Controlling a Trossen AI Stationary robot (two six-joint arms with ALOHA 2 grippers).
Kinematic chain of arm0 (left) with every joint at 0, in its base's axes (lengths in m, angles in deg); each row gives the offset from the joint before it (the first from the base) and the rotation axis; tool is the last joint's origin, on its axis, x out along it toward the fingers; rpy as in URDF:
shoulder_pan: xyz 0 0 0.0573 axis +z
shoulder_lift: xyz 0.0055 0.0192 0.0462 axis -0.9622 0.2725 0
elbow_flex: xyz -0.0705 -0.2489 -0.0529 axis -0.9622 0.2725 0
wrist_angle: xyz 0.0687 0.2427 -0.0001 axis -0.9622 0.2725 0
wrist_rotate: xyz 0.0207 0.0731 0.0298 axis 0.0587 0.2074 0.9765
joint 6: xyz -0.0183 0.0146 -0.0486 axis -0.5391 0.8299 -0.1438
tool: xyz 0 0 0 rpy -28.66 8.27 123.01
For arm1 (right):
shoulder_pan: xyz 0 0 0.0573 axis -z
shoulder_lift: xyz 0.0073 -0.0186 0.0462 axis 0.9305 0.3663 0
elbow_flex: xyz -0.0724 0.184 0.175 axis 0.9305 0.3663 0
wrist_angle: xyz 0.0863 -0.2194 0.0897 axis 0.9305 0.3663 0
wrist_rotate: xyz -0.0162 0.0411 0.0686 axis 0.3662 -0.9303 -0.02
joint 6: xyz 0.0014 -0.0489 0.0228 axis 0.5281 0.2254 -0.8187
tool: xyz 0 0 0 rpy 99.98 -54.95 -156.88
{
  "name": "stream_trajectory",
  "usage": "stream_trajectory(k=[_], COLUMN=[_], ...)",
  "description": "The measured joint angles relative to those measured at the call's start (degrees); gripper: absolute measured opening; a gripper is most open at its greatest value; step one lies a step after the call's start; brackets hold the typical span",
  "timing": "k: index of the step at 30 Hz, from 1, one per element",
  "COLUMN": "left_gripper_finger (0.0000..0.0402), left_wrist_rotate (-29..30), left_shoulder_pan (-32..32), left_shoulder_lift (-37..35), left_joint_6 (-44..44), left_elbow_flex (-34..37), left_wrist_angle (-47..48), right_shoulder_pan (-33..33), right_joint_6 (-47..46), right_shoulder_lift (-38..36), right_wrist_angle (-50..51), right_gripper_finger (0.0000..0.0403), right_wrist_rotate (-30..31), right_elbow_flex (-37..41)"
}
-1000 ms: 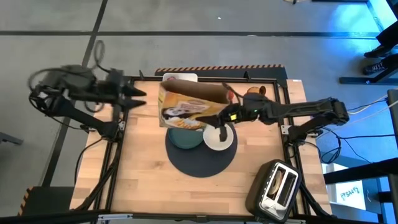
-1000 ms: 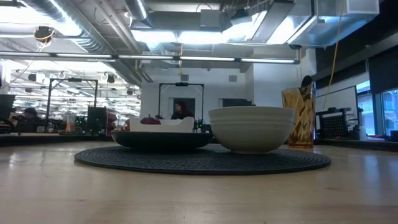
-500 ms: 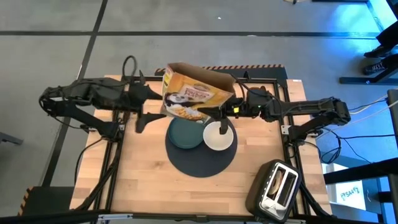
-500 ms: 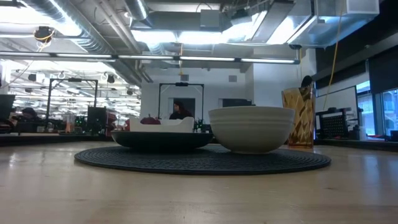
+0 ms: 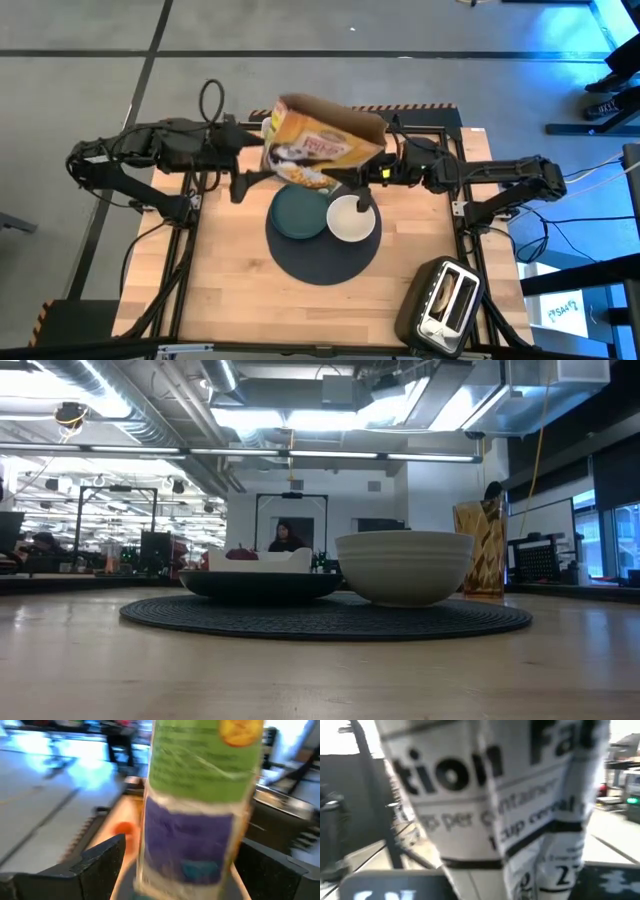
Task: Arrange a breakfast setting
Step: Pour the cereal from the cereal box into the white bowl
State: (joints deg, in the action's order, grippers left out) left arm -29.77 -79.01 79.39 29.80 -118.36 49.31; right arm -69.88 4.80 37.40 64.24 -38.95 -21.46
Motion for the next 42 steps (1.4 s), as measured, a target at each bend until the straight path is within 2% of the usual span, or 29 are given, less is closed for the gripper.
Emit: stream_trajectory(k=[3,8,13,15,19,23,26,30,35,42], left_gripper_finger=[0.0350,0.0344,0.0288,0.0258,0.0210,0.0196,0.0194,0.0193,0.0192,0.0192], left_wrist_rotate=[-5.6,-6.9,-8.4,-8.2,-7.9,-4.5,-0.9,4.5,8.2,14.8], left_shoulder_pan=[0.0,-0.3,-0.3,-0.2,0.3,0.3,-0.2,-1.1,-1.3,-1.3], left_shoulder_lift=[2.5,6.5,6.8,6.5,5.2,3.8,3.4,3.3,5.3,11.5], left_joint_6=[2.7,5.8,8.0,8.9,9.1,8.9,8.8,10.2,18.5,34.0], left_elbow_flex=[-0.1,0.0,0.0,0.0,0.1,0.1,0.1,0.1,0.1,0.1], left_wrist_angle=[-0.7,-2.9,-3.3,-3.1,-0.9,4.1,10.0,16.6,22.3,27.2], right_shoulder_pan=[0.6,0.6,0.6,0.6,0.6,0.6,0.6,0.5,0.5,0.6], right_joint_6=[0.1,0.1,-0.4,-1.4,-1.6,-1.6,-0.7,3.2,4.7,3.7], right_shoulder_lift=[0.0,0.1,0.1,0.1,-0.1,-1.7,-4.6,-11.3,-18.8,-24.7], right_wrist_angle=[0.4,1.1,2.0,3.0,3.7,4.3,6.4,13.7,23.9,30.9], right_gripper_finger=[0.0065,0.0065,0.0065,0.0097,0.0209,0.0296,0.0328,0.0334,0.0316,0.0293], right_wrist_rotate=[-3.8,-4.9,-5.3,-4.5,-2.8,1.5,5.6,14.0,22.1,26.9], right_elbow_flex=[0.0,0.1,0.1,0.0,0.0,0.0,0.0,0.0,0.0,0.0])
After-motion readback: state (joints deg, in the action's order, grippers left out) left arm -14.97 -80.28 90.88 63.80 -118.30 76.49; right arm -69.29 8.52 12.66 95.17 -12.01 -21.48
